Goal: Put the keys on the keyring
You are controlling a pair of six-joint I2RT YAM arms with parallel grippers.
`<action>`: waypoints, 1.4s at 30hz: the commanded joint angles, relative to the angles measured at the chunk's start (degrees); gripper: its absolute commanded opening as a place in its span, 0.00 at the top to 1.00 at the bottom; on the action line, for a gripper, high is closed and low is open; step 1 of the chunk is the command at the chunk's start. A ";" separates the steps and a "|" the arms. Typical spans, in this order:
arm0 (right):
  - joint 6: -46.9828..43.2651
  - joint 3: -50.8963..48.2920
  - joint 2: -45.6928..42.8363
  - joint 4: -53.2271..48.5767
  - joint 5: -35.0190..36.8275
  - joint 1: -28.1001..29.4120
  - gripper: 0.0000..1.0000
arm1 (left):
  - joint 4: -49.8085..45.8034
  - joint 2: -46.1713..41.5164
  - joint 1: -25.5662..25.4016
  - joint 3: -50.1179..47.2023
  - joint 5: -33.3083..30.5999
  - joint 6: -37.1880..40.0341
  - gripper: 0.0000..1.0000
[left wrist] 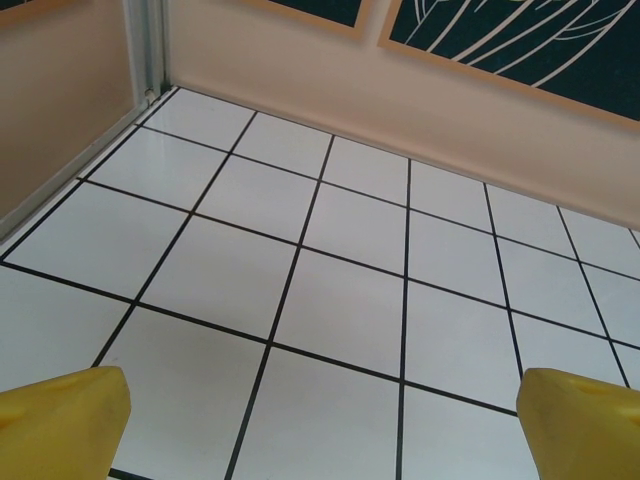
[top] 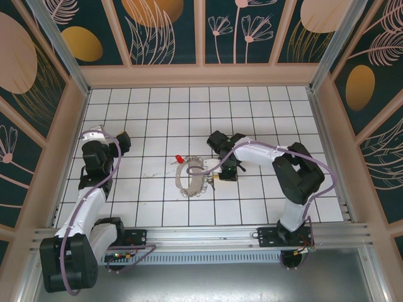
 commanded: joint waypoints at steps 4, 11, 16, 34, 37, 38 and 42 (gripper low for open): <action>1.61 -2.86 -4.75 -1.95 3.19 -1.25 0.86 | 2.82 0.17 0.02 -1.03 -1.50 -0.57 0.01; 1.14 -4.74 -11.00 -1.72 4.54 -5.78 0.01 | 2.32 1.19 0.02 -0.10 -3.90 -0.40 0.01; 8.57 1.80 -21.17 6.81 -8.24 -13.18 0.01 | 2.18 2.02 0.02 2.45 -2.28 3.35 0.01; 47.34 -36.67 -60.72 78.21 2.51 -34.54 0.01 | 14.75 1.45 0.01 -4.53 1.46 9.16 0.01; 50.16 -49.13 -61.51 86.87 7.23 -34.71 0.01 | 23.20 1.28 0.01 -9.54 1.43 9.98 0.01; 50.08 -51.99 -61.29 88.95 7.38 -34.83 0.01 | 26.48 1.75 0.02 -11.28 1.52 10.64 0.01; 48.12 -61.96 -54.01 101.86 6.61 -35.19 0.01 | 32.86 8.22 0.02 -12.77 1.11 11.64 0.01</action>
